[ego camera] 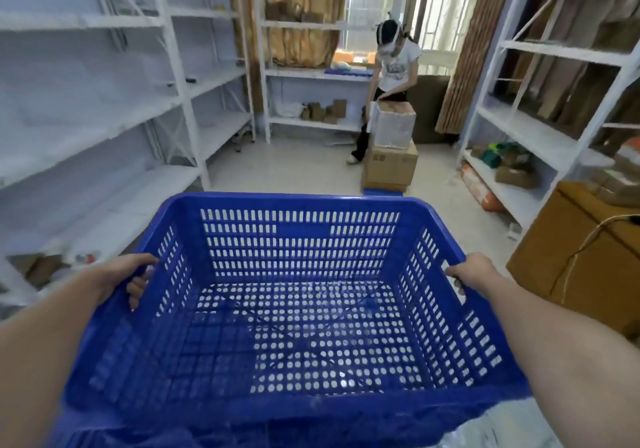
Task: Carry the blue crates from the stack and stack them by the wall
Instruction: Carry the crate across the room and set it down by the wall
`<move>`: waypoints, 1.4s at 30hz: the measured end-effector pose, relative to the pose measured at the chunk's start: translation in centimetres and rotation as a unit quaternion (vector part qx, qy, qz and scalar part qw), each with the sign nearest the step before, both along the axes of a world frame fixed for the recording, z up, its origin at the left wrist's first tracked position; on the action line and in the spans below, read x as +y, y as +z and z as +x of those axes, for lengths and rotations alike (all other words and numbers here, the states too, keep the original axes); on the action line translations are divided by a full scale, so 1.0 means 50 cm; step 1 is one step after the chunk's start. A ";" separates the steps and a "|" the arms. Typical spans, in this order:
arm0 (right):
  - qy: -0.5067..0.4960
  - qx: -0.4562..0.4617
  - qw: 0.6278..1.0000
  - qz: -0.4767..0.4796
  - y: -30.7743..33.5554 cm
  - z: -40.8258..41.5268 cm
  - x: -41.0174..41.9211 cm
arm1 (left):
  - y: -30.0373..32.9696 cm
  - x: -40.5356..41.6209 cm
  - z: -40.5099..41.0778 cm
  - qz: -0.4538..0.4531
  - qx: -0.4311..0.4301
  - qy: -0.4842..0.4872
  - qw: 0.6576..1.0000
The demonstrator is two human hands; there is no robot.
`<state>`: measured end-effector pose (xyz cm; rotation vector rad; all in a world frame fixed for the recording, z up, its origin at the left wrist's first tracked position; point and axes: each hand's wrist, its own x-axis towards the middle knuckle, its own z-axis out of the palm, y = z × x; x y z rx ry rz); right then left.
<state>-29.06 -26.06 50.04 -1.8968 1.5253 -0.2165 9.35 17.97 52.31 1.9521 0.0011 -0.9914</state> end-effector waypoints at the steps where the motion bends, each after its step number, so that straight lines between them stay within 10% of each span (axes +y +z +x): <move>1: 0.014 0.001 1.000 -0.006 0.012 0.010 0.001 | 0.009 0.021 -0.015 -0.001 0.000 0.014 1.000; 17: 0.259 -0.002 0.966 -0.018 0.086 0.347 0.240 | 0.099 0.524 -0.208 0.003 -0.008 0.244 0.970; 42: 0.528 0.013 0.849 -0.027 0.041 0.883 1.279 | 0.081 1.465 -0.375 0.042 -0.009 0.544 0.838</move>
